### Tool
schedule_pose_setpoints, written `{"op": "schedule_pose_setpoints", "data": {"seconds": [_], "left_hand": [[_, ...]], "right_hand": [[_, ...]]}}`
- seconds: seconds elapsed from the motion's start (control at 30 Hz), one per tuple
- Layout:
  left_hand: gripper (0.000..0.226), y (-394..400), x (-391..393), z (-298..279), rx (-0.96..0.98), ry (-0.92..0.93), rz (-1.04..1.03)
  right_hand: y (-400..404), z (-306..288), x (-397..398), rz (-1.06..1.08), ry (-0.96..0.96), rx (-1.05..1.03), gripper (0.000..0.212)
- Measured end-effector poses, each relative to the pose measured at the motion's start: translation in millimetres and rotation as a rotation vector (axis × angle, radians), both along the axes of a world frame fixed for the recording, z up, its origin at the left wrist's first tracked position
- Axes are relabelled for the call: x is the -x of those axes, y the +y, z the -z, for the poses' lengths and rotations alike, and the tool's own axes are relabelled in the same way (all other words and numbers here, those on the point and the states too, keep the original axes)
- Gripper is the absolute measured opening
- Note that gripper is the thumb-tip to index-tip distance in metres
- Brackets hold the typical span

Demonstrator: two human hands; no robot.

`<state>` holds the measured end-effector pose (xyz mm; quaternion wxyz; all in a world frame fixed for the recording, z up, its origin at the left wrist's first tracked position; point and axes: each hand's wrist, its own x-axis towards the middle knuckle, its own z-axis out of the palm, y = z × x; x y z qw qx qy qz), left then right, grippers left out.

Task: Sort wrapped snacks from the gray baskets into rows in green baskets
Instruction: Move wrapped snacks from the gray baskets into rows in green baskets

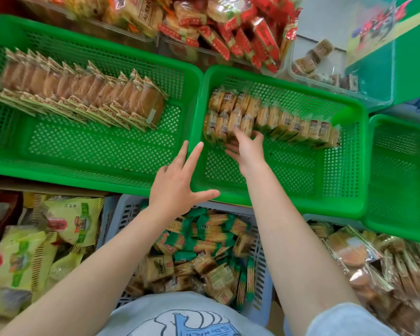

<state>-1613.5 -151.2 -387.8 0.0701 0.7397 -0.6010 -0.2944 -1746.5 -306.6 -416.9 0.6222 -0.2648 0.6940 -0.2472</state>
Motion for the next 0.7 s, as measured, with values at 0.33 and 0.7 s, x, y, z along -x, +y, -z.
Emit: {"op": "schedule_pose_setpoints", "data": {"seconds": [0.33,0.7], "left_hand": [[0.111,-2.2,-1.2,-2.6,-0.040,-0.010,0.002],[0.023,118.2,10.9,-17.5,0.059,0.277,-0.178]], "right_hand": [[36.3,-42.2,23.1,-0.253,0.180,0.062,0.066],[215.3,-60.4,93.8,-0.597,0.276,-0.047,0.010]]}}
